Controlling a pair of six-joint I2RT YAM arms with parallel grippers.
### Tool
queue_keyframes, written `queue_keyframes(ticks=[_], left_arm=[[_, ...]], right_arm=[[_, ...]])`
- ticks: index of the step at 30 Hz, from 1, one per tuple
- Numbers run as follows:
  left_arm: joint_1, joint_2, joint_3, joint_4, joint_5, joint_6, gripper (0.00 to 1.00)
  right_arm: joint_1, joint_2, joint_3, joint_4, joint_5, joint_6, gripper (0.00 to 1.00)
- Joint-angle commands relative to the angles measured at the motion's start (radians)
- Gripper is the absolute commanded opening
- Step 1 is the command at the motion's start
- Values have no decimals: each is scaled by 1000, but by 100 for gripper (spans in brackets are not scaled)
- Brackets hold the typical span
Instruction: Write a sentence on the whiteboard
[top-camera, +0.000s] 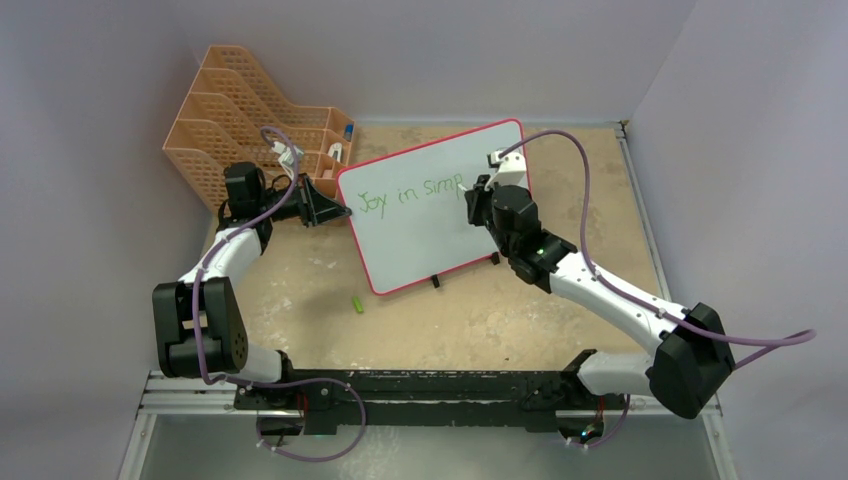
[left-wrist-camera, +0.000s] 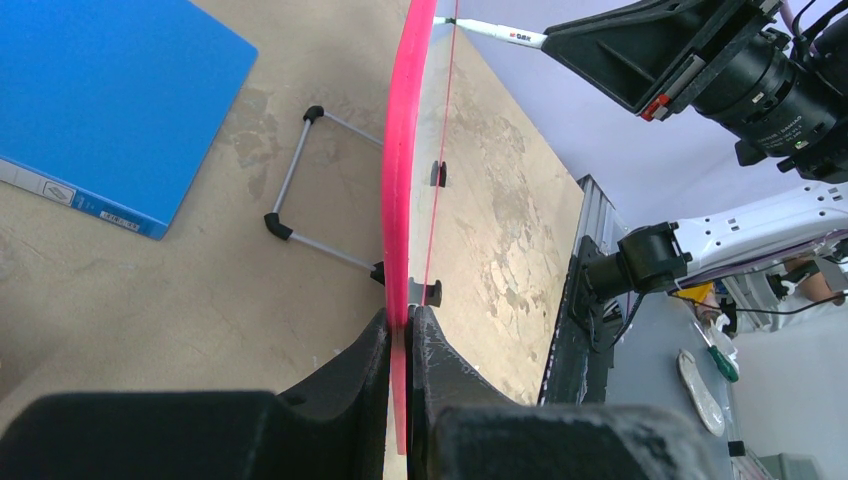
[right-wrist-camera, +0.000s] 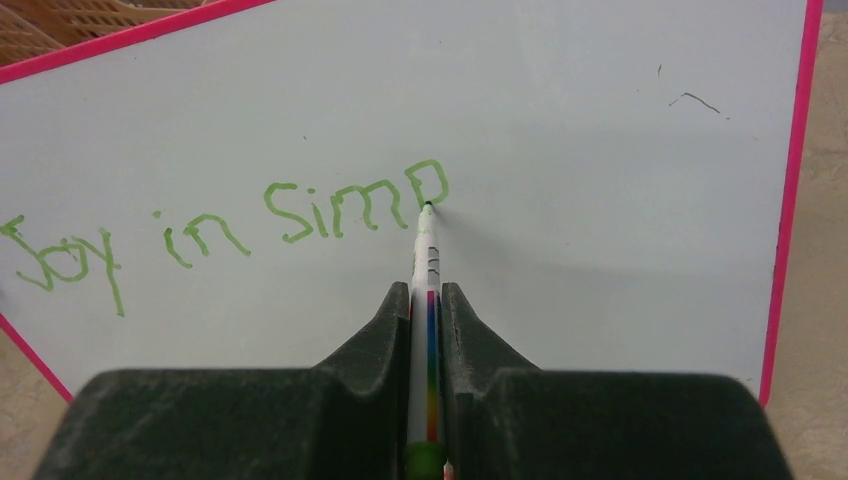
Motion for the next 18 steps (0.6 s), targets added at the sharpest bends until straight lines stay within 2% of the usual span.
queue_keyframes(ticks=[1, 11, 18], left_arm=[[-9, -22, 30, 1, -3, 20, 0], [-9, -22, 31, 0, -5, 20, 0], [-9, -21, 32, 2, -6, 20, 0]], right_arm=[[-4, -17, 11, 9, -31, 12, 0], [-4, -40, 31, -27, -35, 4, 0], [-4, -67, 53, -7, 36, -46, 0]])
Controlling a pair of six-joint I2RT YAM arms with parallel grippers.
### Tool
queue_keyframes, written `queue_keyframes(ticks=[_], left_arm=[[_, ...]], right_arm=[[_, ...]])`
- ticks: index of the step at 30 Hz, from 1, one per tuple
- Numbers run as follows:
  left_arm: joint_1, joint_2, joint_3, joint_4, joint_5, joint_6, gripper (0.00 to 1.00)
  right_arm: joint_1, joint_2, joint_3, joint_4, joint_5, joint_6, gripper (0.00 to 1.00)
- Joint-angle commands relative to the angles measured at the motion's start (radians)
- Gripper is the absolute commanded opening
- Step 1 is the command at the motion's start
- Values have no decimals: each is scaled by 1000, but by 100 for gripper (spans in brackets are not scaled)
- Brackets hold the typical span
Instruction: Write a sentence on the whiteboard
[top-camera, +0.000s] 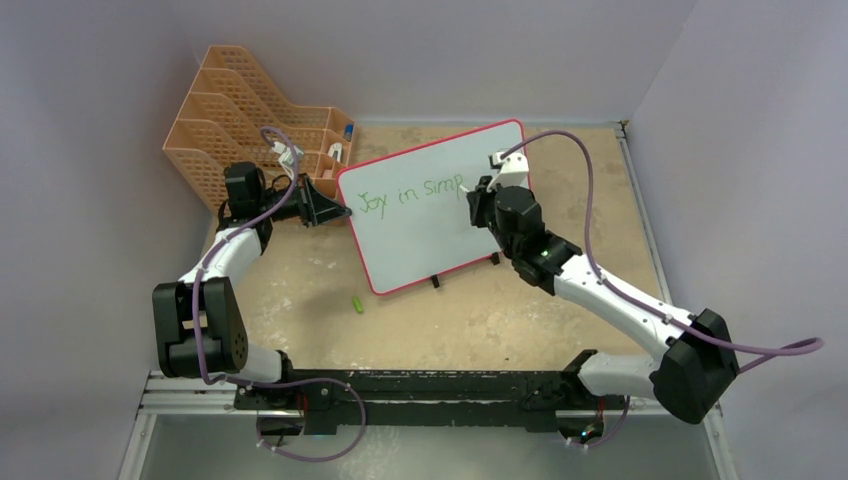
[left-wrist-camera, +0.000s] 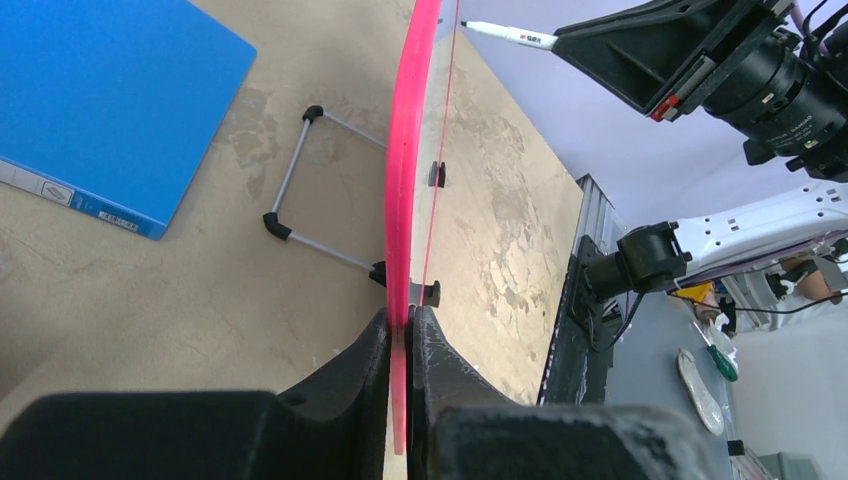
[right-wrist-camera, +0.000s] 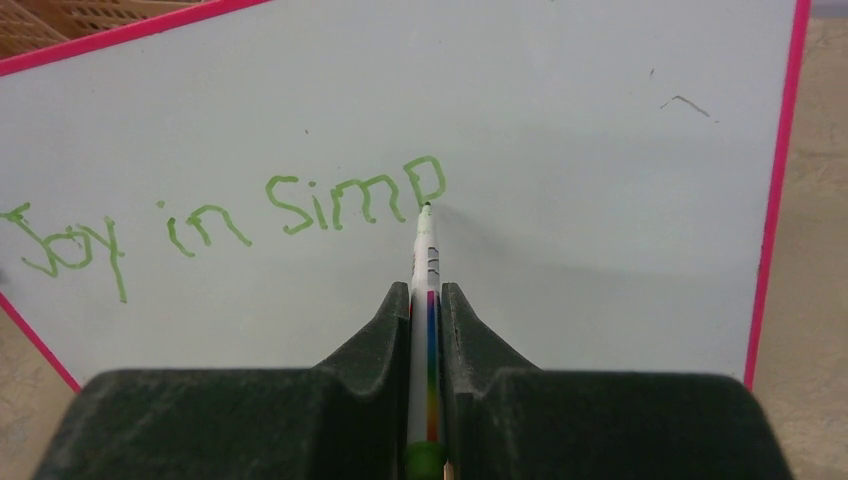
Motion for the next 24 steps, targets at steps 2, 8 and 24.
queue_keyframes(ticks=[2, 8, 24], left_arm=[[-8, -20, 31, 2, -5, 20, 0], [-8, -19, 32, 2, -4, 20, 0], [-8, -18, 32, 3, -2, 20, 0]], right_arm=[[-4, -41, 62, 41, 68, -46, 0], [-13, -20, 84, 83, 92, -73, 0], [-34, 24, 124, 132, 50, -104, 0]])
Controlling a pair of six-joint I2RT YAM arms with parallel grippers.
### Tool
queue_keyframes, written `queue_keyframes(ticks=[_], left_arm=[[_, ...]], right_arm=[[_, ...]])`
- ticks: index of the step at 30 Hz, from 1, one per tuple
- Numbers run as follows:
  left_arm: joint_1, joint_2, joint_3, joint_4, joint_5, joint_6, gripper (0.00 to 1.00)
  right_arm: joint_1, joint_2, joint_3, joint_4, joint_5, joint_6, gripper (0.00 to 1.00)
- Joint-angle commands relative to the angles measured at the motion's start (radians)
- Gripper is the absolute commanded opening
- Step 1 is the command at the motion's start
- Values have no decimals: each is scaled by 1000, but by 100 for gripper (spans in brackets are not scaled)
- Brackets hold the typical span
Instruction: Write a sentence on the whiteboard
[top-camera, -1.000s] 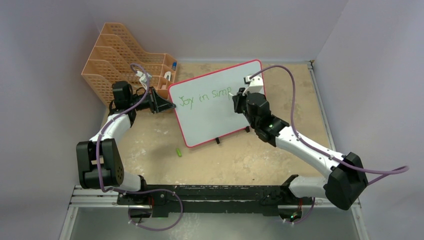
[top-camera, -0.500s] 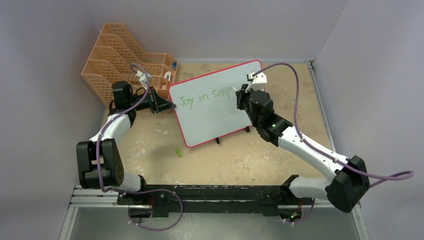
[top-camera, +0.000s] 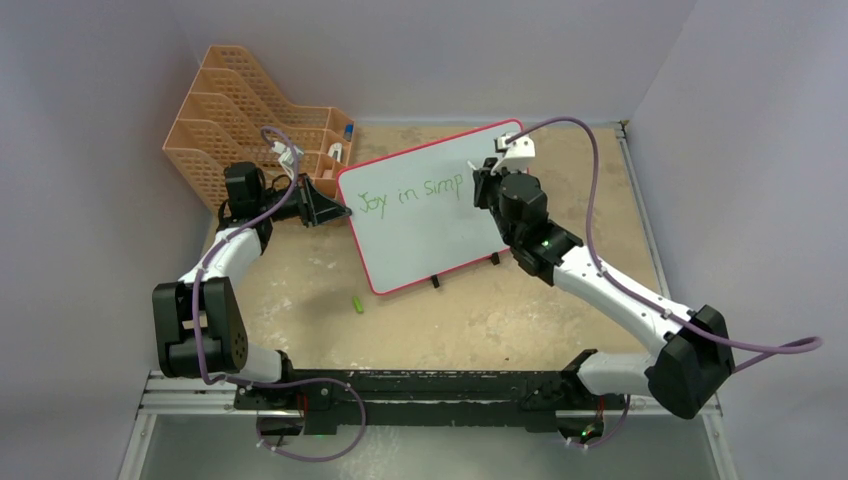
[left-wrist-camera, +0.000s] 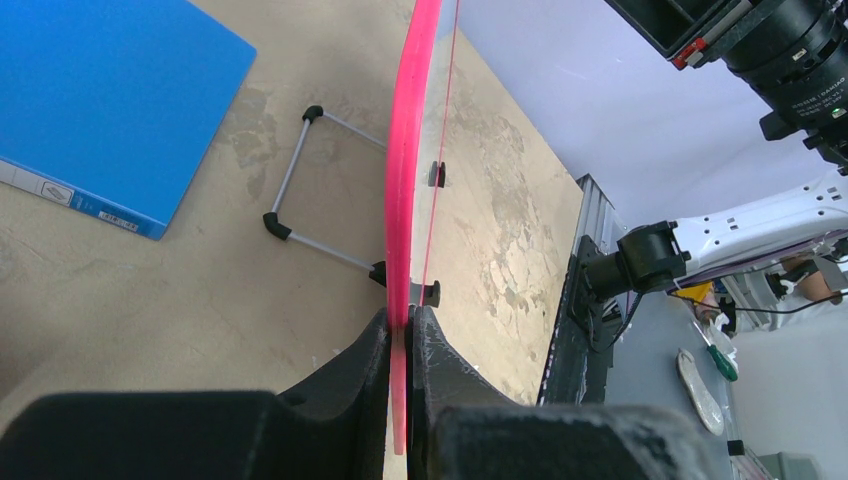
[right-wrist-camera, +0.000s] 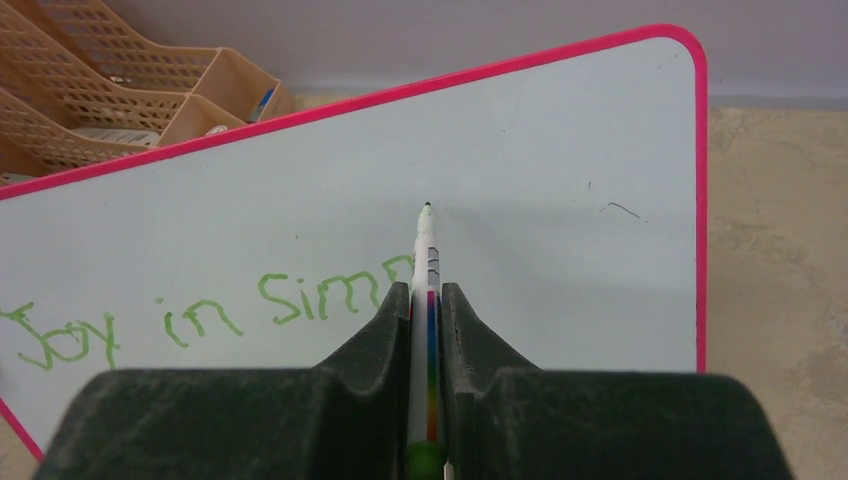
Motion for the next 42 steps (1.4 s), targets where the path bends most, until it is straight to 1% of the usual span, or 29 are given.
queue_keyframes(ticks=[1, 9, 42], left_arm=[[-8, -18, 32, 2, -3, 20, 0], [-9, -18, 32, 0, -2, 20, 0], [-9, -21, 32, -3, -3, 24, 0]], right_arm=[[-6, 1, 52, 63, -21, -18, 0], [-6, 11, 55, 63, -52, -16, 0], [-11, 58, 28, 42, -46, -15, 0]])
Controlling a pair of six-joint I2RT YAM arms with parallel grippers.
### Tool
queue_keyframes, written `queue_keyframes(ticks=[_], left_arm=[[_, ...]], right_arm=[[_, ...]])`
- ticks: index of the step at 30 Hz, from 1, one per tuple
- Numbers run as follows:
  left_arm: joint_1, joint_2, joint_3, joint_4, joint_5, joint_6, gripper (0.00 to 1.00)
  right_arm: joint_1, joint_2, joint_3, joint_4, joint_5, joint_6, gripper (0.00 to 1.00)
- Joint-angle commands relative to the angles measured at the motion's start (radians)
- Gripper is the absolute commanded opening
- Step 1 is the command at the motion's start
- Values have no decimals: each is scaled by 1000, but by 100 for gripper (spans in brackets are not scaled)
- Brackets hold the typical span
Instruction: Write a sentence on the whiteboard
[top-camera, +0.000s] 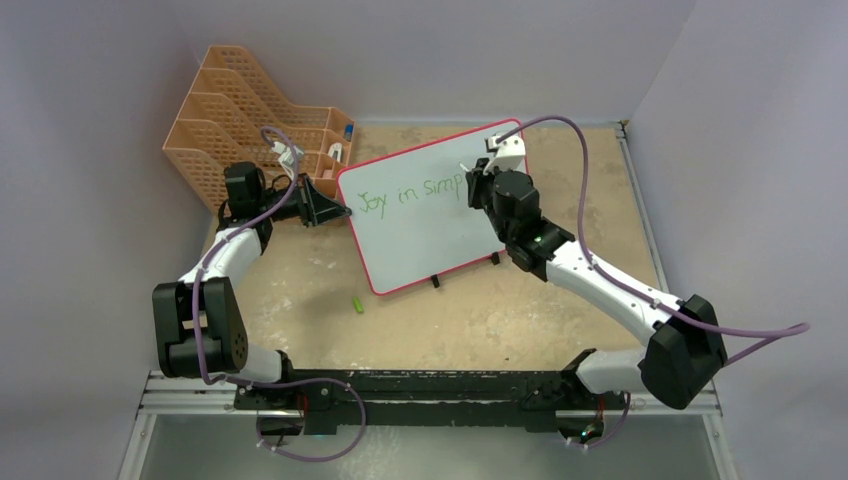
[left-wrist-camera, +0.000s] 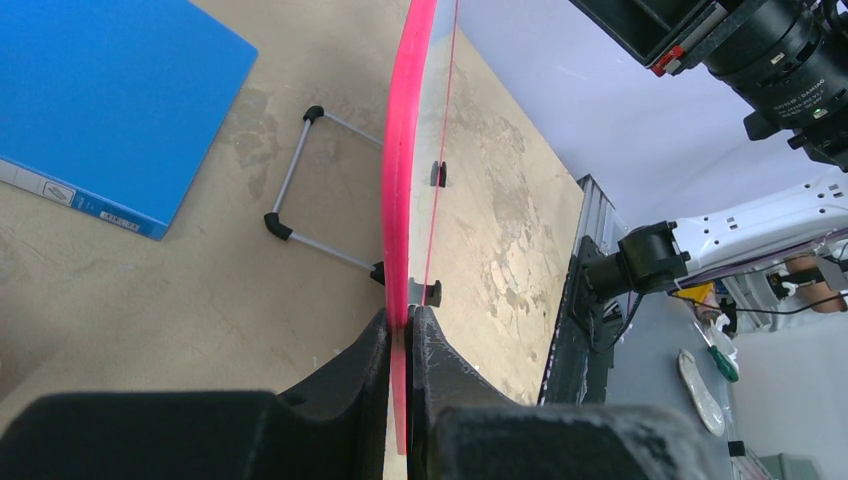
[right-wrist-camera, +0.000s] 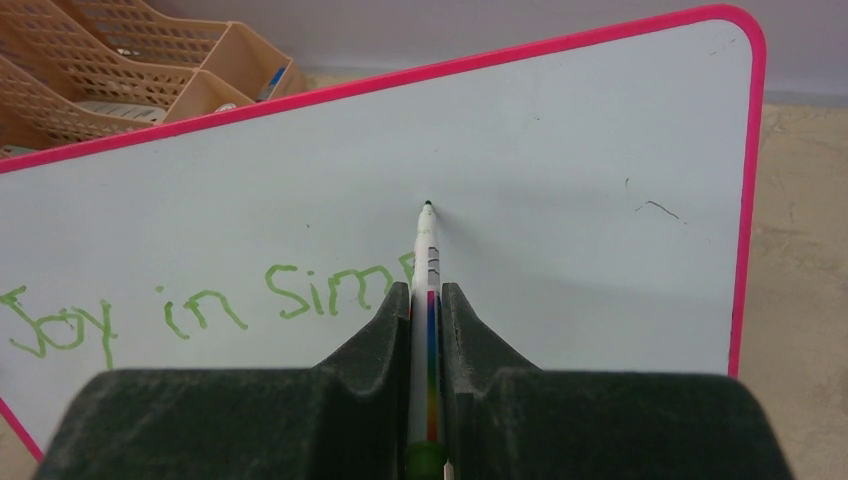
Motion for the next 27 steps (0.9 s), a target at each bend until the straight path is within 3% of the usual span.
queue_keyframes(ticks=[1, 27], left_arm=[[-8, -22, 32, -3, -2, 24, 0], [-8, -21, 32, -3, -4, 24, 0]], right_arm=[[-6, -1, 18, 13, 3, -7, 0], [-5, -69, -75, -95, -35, 52, 0]])
